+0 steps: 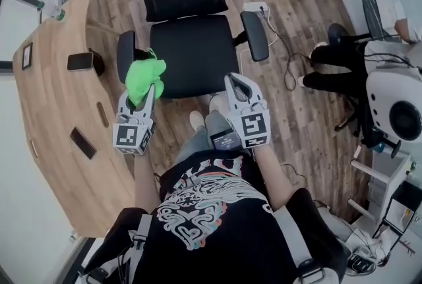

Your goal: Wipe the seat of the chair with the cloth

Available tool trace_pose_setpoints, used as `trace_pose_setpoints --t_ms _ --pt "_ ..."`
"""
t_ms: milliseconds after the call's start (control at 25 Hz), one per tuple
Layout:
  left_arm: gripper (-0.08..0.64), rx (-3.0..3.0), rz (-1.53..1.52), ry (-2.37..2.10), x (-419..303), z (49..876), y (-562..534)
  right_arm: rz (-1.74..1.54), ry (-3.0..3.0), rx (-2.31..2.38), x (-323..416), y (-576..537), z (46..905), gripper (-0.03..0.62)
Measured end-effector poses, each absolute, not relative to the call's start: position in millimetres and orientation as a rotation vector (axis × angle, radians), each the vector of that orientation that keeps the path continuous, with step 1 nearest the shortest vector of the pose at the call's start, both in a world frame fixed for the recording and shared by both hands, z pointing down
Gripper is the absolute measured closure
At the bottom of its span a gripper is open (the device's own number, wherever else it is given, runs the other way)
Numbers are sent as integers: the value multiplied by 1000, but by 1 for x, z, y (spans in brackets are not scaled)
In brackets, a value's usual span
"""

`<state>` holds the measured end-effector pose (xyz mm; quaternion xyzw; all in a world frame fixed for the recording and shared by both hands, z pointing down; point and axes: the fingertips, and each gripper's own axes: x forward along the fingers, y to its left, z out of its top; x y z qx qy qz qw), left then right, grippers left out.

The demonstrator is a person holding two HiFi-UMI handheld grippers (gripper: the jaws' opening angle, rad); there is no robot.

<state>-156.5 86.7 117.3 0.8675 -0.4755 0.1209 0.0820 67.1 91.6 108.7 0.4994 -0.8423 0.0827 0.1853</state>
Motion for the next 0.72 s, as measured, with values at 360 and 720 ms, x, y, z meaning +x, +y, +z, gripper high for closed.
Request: trace_pose_setpoints --t_ms 360,720 --pt "451 2540 462 -1451 -143 162 57 209 -2385 1250 73 58 158 589" --pt "451 2456 578 -1416 -129 252 43 212 -2315 1150 87 39 233 589"
